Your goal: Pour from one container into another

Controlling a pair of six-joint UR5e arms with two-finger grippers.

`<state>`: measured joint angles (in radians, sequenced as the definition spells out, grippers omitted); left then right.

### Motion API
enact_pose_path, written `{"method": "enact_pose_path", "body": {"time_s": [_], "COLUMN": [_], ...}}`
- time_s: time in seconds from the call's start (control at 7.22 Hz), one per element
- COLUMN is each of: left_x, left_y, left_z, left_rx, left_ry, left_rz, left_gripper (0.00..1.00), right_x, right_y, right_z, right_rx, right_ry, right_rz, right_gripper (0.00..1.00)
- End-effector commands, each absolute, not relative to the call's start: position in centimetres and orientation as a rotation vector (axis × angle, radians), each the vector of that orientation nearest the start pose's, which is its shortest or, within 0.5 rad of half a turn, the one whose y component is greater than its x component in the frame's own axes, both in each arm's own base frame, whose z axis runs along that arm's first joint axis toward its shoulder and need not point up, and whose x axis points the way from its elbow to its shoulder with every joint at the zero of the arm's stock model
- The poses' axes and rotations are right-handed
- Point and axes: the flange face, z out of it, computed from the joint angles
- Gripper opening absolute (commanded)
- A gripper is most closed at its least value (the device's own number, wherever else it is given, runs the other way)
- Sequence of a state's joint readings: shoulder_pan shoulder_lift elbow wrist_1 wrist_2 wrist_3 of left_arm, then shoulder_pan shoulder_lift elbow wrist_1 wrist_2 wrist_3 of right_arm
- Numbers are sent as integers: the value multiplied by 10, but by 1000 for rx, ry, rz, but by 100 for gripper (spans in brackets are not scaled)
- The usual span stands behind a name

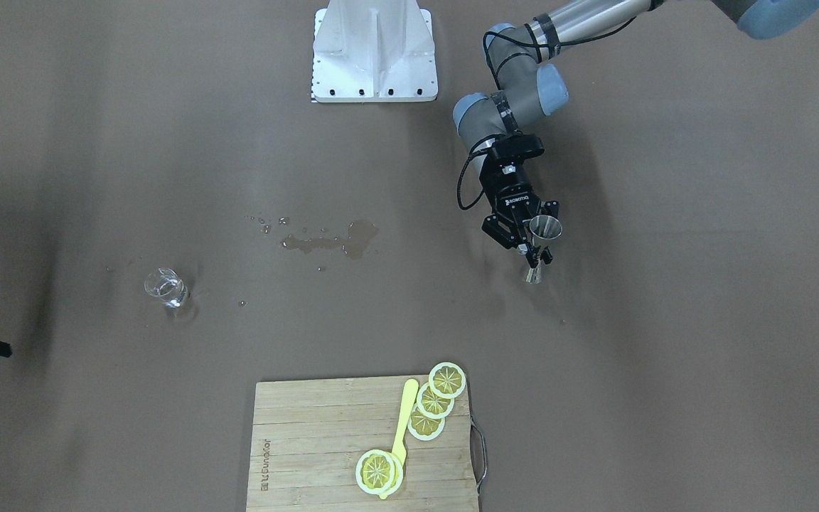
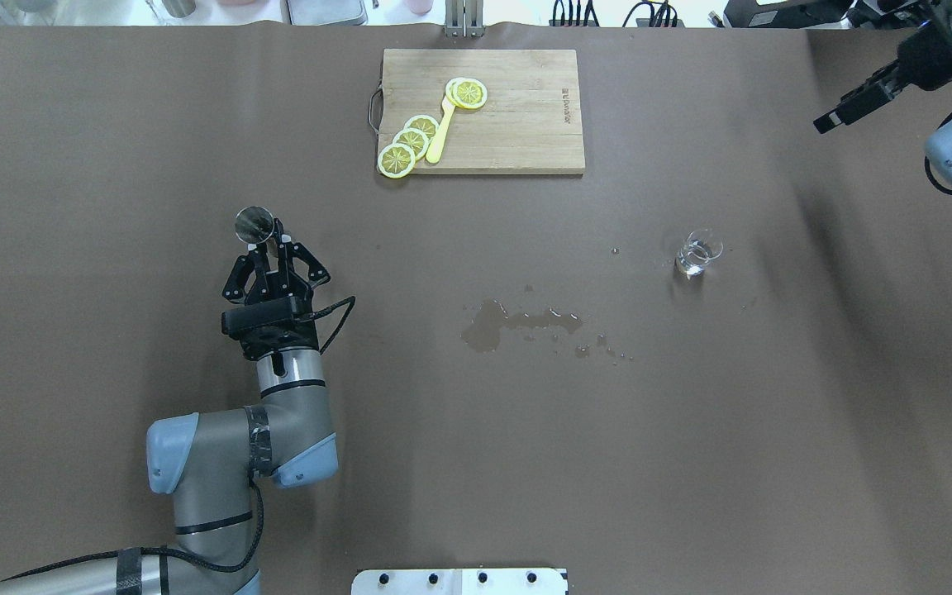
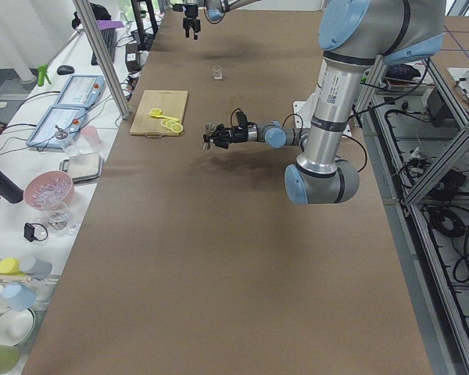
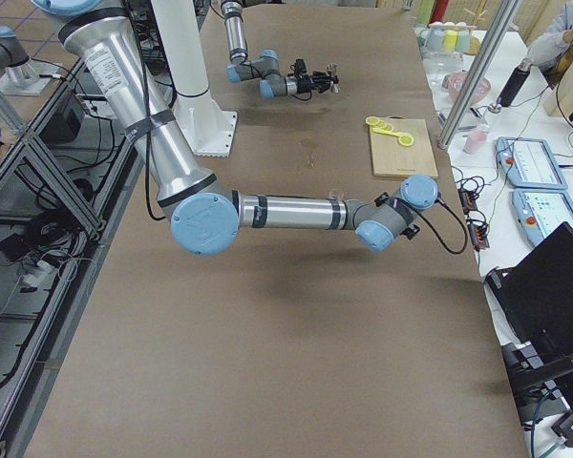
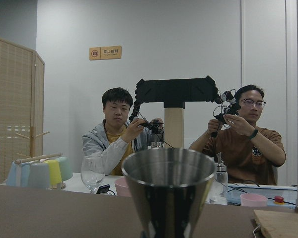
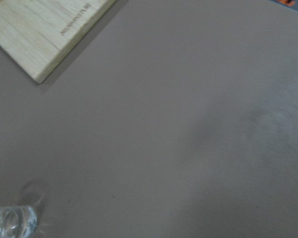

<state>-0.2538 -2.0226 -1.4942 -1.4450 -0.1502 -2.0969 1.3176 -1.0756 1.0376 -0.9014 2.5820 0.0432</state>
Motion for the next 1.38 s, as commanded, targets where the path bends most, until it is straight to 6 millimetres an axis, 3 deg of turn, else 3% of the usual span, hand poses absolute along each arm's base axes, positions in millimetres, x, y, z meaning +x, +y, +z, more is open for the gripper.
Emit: {"method": "enact_pose_path", "body": {"time_s": [0.0,0.14,0.28,0.42,0.55,0.69,0.97,1.25], "left_x": [581,584,586,585,585,586,585,586], "left_y": [-390,-391,-391,-392,-391,-391,-390,-390], "left_z": [399,403,403,403,402,403,402,402], "left_rx": [1419,1420,1420,1421,1419,1408,1390,1367], "left_ry": [391,383,381,380,382,383,385,385], "left_rz": [-799,-793,-792,-793,-793,-795,-800,-802], "left_gripper": [0,0,0,0,0,0,0,0], "right_x": [-37,1,23,32,40,47,75,78], "right_y": [-703,-702,-688,-667,-626,-587,-543,-473], "right_z": [560,573,596,613,639,644,646,650], "right_rx": [322,287,260,246,145,85,-15,-31], "right_ry": [-961,-888,-801,-741,-732,-733,-736,-732], "right_rz": [-291,-202,-147,-126,-68,-29,65,78], "right_gripper": [100,100,100,100,100,100,100,100]}}
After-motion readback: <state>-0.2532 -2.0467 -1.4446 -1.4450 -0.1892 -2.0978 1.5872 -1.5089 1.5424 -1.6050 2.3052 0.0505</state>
